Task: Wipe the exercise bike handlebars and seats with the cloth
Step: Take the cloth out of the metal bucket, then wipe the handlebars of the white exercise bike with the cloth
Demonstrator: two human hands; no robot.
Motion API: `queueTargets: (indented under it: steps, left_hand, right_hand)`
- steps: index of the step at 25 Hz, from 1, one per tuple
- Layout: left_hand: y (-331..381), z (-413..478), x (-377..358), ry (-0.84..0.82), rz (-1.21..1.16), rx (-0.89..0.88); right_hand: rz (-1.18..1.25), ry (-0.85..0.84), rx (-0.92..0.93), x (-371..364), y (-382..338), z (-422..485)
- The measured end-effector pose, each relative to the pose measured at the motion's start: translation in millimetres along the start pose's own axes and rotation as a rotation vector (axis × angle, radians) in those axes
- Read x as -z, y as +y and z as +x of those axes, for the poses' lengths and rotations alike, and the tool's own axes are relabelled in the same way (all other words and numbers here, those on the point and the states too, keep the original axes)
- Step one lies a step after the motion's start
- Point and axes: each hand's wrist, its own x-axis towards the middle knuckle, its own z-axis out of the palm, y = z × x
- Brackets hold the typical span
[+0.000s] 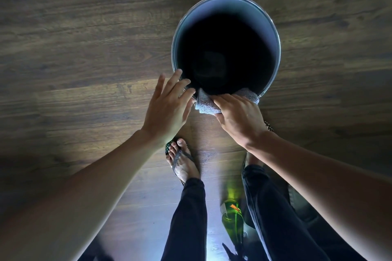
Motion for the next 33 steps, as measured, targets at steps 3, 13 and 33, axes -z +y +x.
queueTargets:
  steps: [3,13,33]
  left_hand:
    - [1,0,-2,0.001,0.023,0.007]
    - [36,5,117,-0.004,-0.075,0.128]
    - [307,21,549,0.047,-0.232,-0.072]
  right_hand:
    - [0.057,0.046,0.021,10,-1,-7]
    - [0.156,0.053,-0.095,129,-30,-43]
    - [0.423,0.317,-0.581,551,-90,-304]
